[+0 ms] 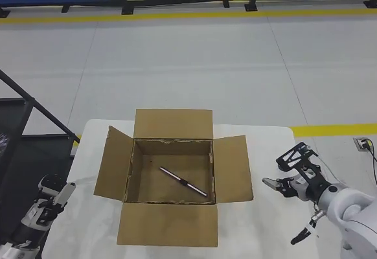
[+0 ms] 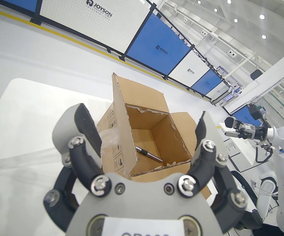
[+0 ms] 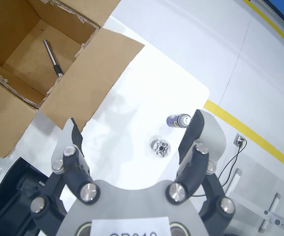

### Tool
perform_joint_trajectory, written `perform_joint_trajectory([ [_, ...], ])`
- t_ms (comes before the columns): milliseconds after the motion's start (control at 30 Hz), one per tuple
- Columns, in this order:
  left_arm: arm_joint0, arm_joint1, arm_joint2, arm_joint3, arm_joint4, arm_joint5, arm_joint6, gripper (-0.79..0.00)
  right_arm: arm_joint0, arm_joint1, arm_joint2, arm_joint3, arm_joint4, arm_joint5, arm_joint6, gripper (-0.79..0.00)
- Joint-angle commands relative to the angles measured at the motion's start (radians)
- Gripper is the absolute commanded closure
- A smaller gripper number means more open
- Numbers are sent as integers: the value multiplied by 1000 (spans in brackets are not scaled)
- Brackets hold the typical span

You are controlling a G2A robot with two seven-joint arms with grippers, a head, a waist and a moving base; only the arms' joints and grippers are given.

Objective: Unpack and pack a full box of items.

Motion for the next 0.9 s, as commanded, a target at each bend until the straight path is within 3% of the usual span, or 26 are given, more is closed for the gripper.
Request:
perform_joint_trajectory([
  [0,0,0,0,0,0,0,0,-785,2,0,-1,1,-1,0,-1,-785],
  [300,0,0,0,0,0,0,0,-785,-1,0,-1,2,-6,0,-5,-785],
  [433,0,0,0,0,0,0,0,-785,-48,10,11,21,-131,-2,-55,-785],
  [667,0,0,0,0,0,0,0,-785,-121,31,88,197,-204,-50,-100,-785],
  [867,0,0,0,0,0,0,0,-785,-95,43,121,384,-166,-30,-156,-785],
])
